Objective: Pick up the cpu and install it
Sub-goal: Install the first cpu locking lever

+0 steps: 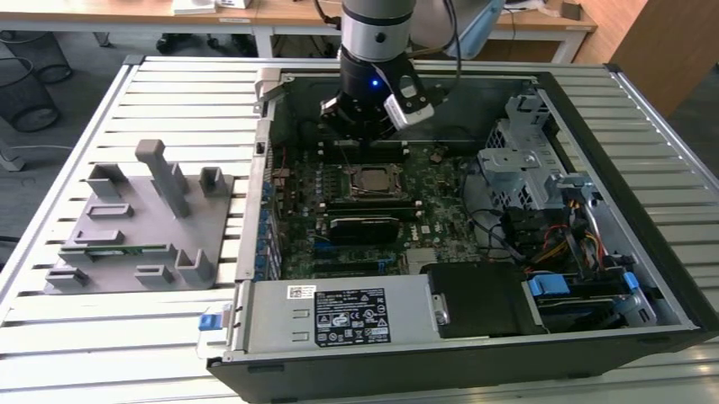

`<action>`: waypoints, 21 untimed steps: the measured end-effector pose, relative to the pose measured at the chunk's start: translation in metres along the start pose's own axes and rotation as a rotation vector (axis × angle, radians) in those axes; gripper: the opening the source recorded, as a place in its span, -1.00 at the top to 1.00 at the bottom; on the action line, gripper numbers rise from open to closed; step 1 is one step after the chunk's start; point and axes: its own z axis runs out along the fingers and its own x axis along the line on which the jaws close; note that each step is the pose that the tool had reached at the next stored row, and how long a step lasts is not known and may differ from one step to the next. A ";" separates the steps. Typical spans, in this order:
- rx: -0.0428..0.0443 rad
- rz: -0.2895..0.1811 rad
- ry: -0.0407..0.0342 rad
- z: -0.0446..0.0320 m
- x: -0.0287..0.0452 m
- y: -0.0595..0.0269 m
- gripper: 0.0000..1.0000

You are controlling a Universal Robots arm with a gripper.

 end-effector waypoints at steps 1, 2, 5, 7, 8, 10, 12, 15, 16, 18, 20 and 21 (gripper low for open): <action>0.0000 -0.002 0.0001 0.0000 0.0024 0.0000 0.79; 0.0000 -0.004 0.0002 0.0000 0.0043 0.0000 0.79; -0.0001 -0.010 -0.0001 0.0001 0.0096 0.0001 0.79; 0.0001 -0.010 -0.0029 0.0002 0.0141 0.0002 0.79; 0.0002 -0.010 -0.0042 0.0002 0.0158 0.0002 0.79; 0.0002 -0.011 -0.0076 0.0002 0.0187 0.0002 0.79; 0.0001 -0.011 -0.0084 0.0003 0.0191 0.0003 0.79; 0.0003 -0.011 -0.0084 0.0002 0.0192 0.0002 0.79; 0.0002 -0.011 -0.0084 0.0002 0.0192 0.0002 0.79; 0.0001 -0.011 -0.0085 0.0002 0.0195 0.0002 0.79; 0.0002 -0.011 -0.0084 0.0002 0.0202 0.0002 0.79; 0.0001 -0.011 -0.0084 0.0002 0.0209 0.0002 0.79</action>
